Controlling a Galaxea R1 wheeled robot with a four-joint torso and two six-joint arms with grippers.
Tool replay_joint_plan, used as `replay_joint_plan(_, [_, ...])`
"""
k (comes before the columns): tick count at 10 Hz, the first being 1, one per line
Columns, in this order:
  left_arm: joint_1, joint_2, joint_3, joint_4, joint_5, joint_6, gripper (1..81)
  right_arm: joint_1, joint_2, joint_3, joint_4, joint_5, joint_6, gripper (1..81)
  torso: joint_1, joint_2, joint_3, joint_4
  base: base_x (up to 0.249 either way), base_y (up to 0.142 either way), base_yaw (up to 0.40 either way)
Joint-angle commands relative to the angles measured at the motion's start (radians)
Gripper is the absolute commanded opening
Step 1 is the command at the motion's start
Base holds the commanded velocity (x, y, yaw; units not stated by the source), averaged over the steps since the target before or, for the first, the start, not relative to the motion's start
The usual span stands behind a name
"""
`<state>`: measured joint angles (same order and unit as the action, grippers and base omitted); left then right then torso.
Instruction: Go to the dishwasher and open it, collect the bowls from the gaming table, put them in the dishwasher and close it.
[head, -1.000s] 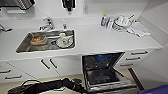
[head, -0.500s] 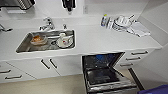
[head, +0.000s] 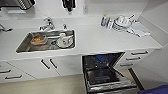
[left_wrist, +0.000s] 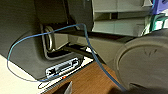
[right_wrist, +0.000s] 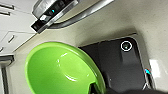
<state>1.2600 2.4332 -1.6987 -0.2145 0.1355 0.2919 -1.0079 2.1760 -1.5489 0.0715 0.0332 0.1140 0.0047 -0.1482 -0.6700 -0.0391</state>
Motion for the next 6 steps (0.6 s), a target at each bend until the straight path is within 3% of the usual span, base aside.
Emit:
replay_joint_plan(1, [0.115,0.029,-0.048,0.089,-0.071,0.019,81.1,0.149,-0.124,0.104,0.112,-0.05,0.015,1.0,0.0,0.0,0.0,0.0,0.0,0.0,0.0])
replay_joint_plan(4, [0.164,0.063,-0.119,0.092,-0.105,0.019,81.1,0.188,-0.123,0.077,0.125,-0.053,0.027,1.0,0.0,0.0,0.0,0.0,0.0,0.0,0.0])
replay_joint_plan(6, [0.213,0.112,-0.176,0.09,-0.105,0.019,81.1,0.254,-0.069,0.035,0.123,-0.055,0.07,1.0,0.0,0.0,0.0,0.0,0.0,0.0,0.0])
